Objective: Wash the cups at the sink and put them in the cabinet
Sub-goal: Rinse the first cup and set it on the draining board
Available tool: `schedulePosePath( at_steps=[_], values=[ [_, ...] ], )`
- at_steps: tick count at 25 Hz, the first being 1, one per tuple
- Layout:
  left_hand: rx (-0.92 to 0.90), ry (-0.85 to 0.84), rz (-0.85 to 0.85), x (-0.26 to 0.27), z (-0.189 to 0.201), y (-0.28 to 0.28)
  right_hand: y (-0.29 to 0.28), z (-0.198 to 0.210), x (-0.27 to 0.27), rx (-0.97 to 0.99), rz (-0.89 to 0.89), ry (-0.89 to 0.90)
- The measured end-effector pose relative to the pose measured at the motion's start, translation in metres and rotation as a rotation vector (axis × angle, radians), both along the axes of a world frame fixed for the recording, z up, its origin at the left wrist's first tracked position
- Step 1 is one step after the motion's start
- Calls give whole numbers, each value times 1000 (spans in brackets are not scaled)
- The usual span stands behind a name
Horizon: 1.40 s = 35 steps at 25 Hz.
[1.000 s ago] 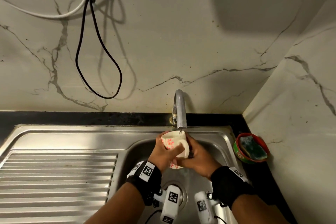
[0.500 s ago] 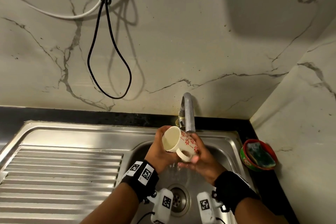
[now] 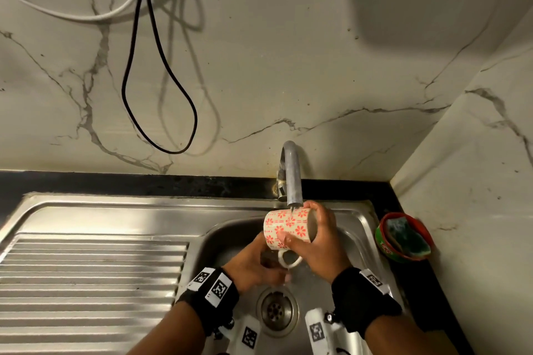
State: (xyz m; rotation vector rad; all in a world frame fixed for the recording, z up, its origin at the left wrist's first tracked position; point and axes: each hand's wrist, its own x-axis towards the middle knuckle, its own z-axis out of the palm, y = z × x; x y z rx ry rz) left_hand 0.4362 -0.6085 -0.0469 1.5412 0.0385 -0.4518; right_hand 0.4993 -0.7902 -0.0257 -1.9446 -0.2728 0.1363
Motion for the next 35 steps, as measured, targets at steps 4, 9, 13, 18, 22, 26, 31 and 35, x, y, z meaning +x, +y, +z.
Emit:
schedulePosePath(
  at_steps=[4,9,13,18,22,26,31,35],
  values=[
    [-434,359,271,13,19,-14,3,0,-6,-313,81,-466],
    [-684,395,525,29,19,-13,5,11,-15,-340,360,-461],
    [-686,450,448,23,16,-9,12,7,-7,-56,177,50],
    [-498,398,321,21,20,-17,19,9,-5,312,70,450],
    [-303,201,188,17,10,-3,16,-2,-13,171,6,-58],
    [-249,-81,30,10,1,11,6,5,-18,119,181,-268],
    [391,-278,288,11,-2,3,-9,13,-13,-363,274,-596],
    [370,-221,279,12,-6,-1,2,12,-15,-553,354,-718]
  ],
)
